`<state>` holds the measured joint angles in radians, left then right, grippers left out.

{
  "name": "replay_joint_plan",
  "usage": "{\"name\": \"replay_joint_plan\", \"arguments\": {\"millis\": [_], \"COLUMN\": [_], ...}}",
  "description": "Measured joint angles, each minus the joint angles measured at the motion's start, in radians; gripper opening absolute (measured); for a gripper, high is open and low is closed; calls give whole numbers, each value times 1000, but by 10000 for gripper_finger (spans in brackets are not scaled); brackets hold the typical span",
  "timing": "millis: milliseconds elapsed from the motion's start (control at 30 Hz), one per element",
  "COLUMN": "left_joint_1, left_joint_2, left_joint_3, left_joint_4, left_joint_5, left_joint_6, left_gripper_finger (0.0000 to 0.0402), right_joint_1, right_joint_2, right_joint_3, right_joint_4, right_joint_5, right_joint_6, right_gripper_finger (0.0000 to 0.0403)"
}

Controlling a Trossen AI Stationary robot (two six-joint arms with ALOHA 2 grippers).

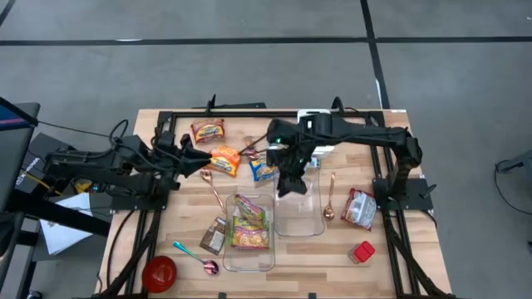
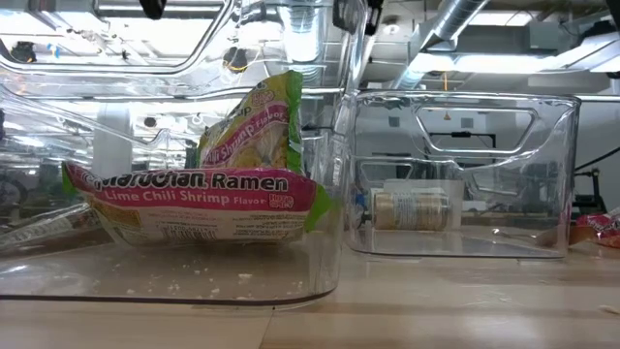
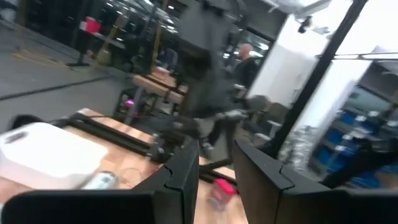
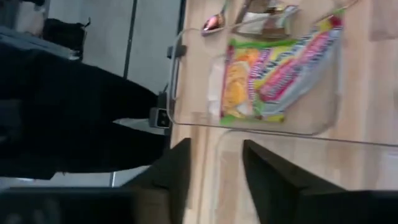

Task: Pick & Place Food Item
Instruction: Put the green noodle pack into the left transparent bin

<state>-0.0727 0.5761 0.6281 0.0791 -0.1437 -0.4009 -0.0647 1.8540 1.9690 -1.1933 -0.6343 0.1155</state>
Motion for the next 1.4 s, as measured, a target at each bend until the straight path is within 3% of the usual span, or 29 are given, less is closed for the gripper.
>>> {"name": "replay_joint_plan", "arguments": {"millis": [200,333,533,833,1100,1400], "left_joint_1": [0,0,0,0,0,0], "left_joint_2": [-54,-128,-248,-297,-280,-249], "left_joint_3": [0,0,0,2,0,-1], "left_joint_4": [-22,-56,-158,-210,-214,-221], "left_joint_5": [-118,-180,-191,-216,-216,-216], "left_joint_6": [88,103,75,68,29,22], "left_gripper_finger": [92,92,92,92,92,92], "right_joint_1": [70,131,212,341,339,297], "right_joint_2": [0,24,92,226,289,366], "right_joint_3": [0,3,-14,-12,-9,-15], "right_joint_4": [131,180,241,315,369,252], "right_joint_5": [95,193,282,366,437,490], "right_joint_6": [143,200,262,379,443,461], "right_gripper_finger": [10,8,1,1,0,0]}}
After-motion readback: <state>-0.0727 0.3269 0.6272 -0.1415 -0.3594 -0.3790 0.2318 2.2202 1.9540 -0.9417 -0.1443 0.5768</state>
